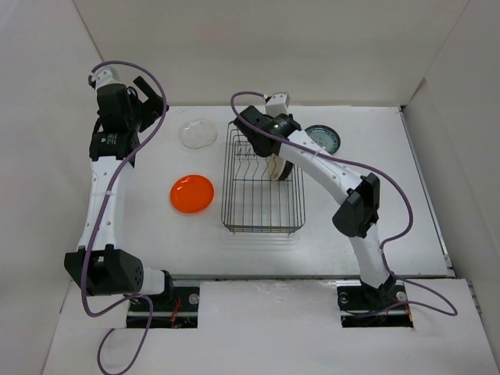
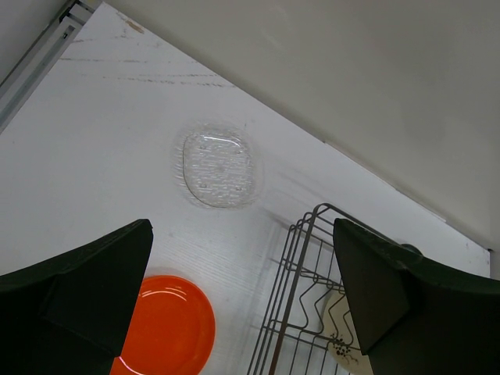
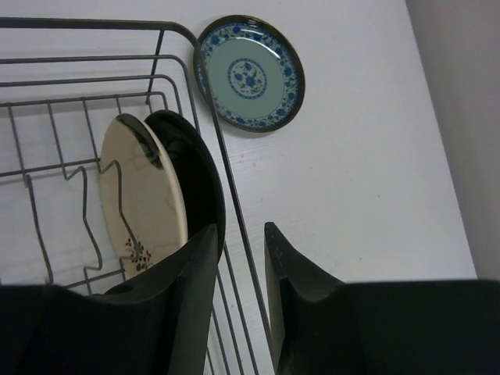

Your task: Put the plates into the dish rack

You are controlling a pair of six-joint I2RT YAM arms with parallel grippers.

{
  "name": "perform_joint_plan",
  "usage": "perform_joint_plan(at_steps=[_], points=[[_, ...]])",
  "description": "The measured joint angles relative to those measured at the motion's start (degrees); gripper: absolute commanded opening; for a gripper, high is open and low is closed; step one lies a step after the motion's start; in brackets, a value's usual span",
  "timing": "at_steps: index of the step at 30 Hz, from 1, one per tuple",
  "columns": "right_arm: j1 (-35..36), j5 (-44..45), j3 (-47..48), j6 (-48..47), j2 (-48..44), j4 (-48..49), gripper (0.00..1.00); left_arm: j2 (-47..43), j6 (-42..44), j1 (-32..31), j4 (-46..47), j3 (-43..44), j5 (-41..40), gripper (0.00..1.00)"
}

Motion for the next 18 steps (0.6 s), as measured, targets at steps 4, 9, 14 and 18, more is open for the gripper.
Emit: perform_joint_plan(at_steps=[4, 9, 14, 18], points=[[-2.12, -5.68, -9.51, -2.67, -8.04, 6.97, 0.44, 0.00, 0.00, 0.00, 0.02, 0.00, -0.02, 1.00], [-20.13, -32.30, -29.14, -10.29, -26.34, 25.51, 0.67, 0.00, 0.26, 0.00, 0.04, -0.02, 0.66, 1.00], [-39.15, -47.63, -38.95, -11.50, -29.20, 37.81, 0.81, 0.00, 0.52, 0.00, 0.57, -0.37, 2.23, 1.00], [-44.50, -58.34, -44.19, -11.02, -23.32, 44.15, 0.82, 0.00, 0.63, 0.00, 0.96, -0.42, 3.65, 1.00]])
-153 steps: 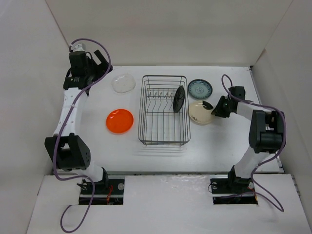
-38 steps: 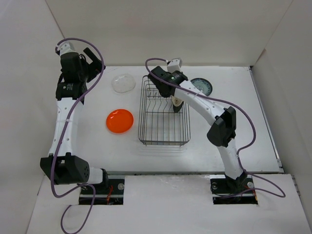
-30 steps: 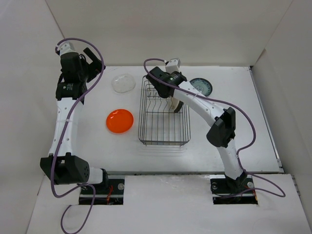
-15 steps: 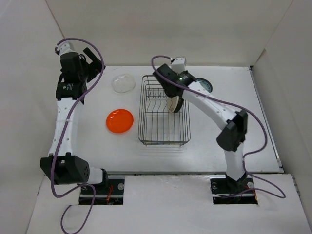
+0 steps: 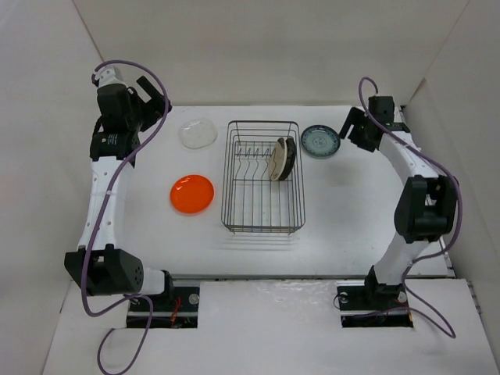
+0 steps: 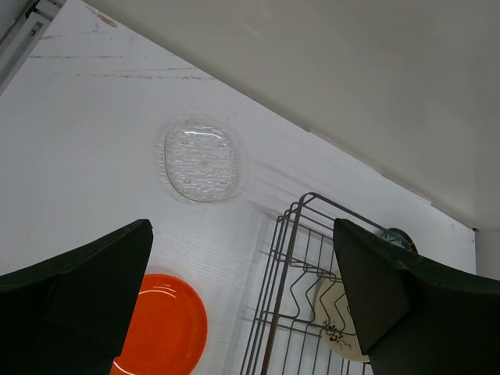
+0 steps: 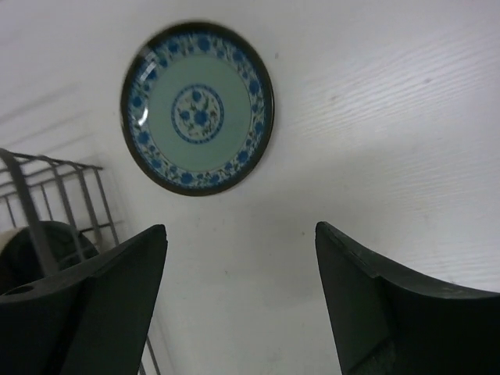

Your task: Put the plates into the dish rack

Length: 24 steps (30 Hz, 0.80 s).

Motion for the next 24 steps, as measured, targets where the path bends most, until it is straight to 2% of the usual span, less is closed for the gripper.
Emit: perform_joint_plan(at_steps=[5, 10, 24], points=[[-1.51, -9.57, -2.19, 0.87, 8.94, 2.80, 0.80, 0.00, 0.02, 0.00, 0.83, -0.46, 1.18, 1.00], [-2.40, -15.41, -0.72, 0.96, 15.10, 4.61, 0.80, 0.00, 0.28, 0.00, 1.46, -1.62, 2.27, 1.00], [-3.82, -14.21, 7.98, 1.75, 23.32, 3.28, 0.75, 0.98, 0.46, 0.00, 2.54, -2.01, 3.91, 1.00]])
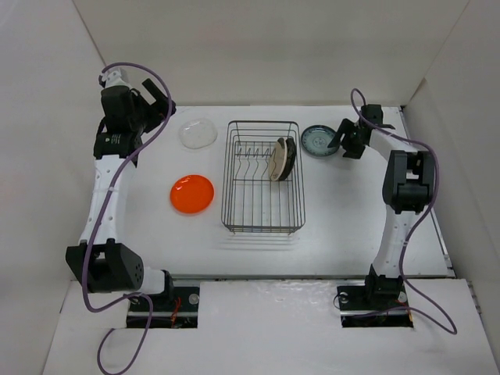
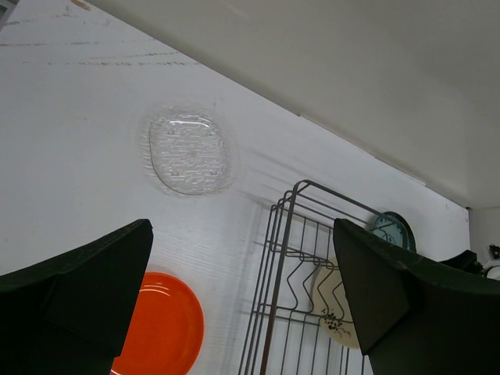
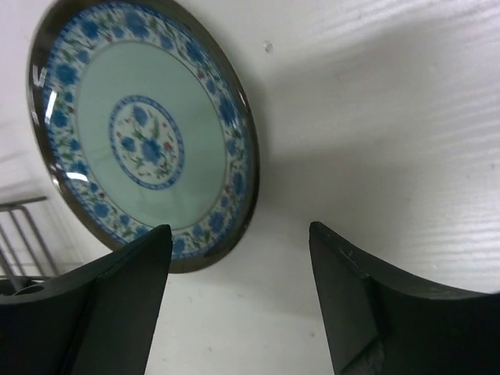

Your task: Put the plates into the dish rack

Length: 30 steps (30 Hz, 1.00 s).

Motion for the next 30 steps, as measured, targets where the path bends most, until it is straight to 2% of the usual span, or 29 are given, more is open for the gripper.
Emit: perform_joint_plan(at_steps=[3, 4, 11, 14, 15, 17, 18, 20, 21, 26, 30], points=[[-0.33, 0.22, 2.23, 0.28, 1.57, -0.61, 0.70, 0.35, 0.00, 0.00, 0.04, 0.00, 0.17, 1.00], [-0.35, 0.17, 3.04, 0.42, 2.14, -1.03, 0.65, 0.50, 0.00, 0.00, 0.04, 0.00, 0.26, 1.00], [-0.46, 0.37, 8.98, 0.52, 5.86, -4.68, 0.47, 0.74, 0.00, 0.00, 0.11, 0.00, 0.46, 1.00], [-0.46, 0.63, 11.87, 0.35, 7.54, -7.28, 0.43, 0.76, 0.00, 0.00, 0.09, 0.00, 0.46, 1.00], [-0.46, 0.63, 12.87, 0.33, 8.04, -7.96, 0.38, 0.76, 0.00, 0.00, 0.15, 0.00, 0.46, 1.00], [-0.46, 0.85, 14.01, 0.20, 8.70, -8.96, 0.34, 0.76, 0.00, 0.00, 0.20, 0.00, 0.46, 1.00], [-0.48, 0.98, 14.27, 0.11, 8.79, -9.46, 0.26, 0.76, 0.00, 0.00, 0.20, 0.00, 0.46, 1.00], [-0.48, 1.29, 14.49, 0.13, 8.92, -10.64, 0.23, 0.76, 0.00, 0.00, 0.31, 0.00, 0.48, 1.00], [-0.48, 1.29, 14.69, 0.15, 9.09, -11.08, 0.17, 0.76, 0.00, 0.00, 0.39, 0.00, 0.48, 1.00], [-0.63, 0.98, 17.35, 0.55, 9.88, -13.07, 0.01, 0.76, 0.00, 0.00, 0.44, 0.00, 0.46, 1.00], [-0.63, 1.01, 19.08, 0.55, 11.13, -14.38, 0.00, 0.76, 0.00, 0.00, 0.44, 0.00, 0.46, 1.00]])
